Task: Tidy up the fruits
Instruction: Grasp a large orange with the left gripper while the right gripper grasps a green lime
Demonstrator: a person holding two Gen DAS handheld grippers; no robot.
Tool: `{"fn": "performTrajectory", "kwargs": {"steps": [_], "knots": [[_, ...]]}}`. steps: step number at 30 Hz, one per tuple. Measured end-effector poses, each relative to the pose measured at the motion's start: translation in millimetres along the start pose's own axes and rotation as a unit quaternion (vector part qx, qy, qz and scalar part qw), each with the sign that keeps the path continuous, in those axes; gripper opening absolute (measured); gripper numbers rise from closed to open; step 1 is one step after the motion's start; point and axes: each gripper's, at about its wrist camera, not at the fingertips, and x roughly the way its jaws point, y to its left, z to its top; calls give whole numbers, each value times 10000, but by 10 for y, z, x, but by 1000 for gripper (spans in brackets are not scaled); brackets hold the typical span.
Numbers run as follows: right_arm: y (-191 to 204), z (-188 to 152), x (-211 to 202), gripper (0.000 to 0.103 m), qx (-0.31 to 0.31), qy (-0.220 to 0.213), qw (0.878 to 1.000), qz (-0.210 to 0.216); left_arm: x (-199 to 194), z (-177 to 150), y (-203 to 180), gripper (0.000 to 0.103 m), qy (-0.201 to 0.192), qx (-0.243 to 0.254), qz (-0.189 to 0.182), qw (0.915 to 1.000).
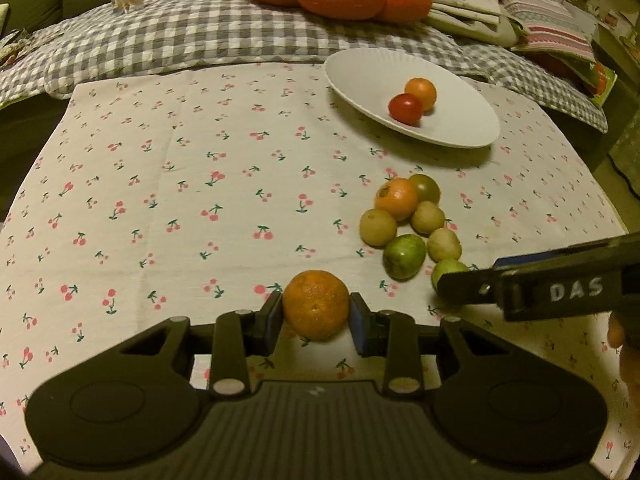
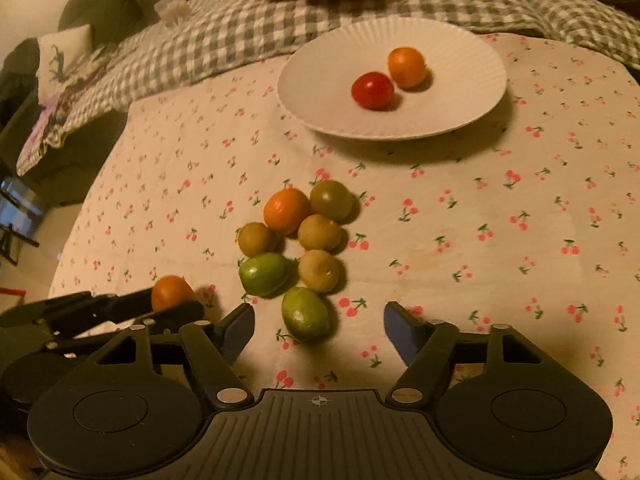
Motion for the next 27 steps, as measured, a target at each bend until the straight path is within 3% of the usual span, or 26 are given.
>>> {"fn": "performTrajectory", "kwargs": {"steps": [4, 7, 9, 27], "knots": [[32, -18, 82, 58, -90, 85, 9999, -60, -4, 0, 16, 33, -1, 2, 2, 10000], [73, -29, 101, 46, -224, 61, 9996, -136, -13, 2, 34, 33, -20, -9, 3, 10000], [78, -20, 102, 25, -187, 89, 9997, -88, -22, 5, 44, 33, -34, -16, 7, 10000], [14, 77, -169, 25, 39, -85, 9999, 78, -115, 114, -47, 33, -248, 41, 118, 9996]]}}
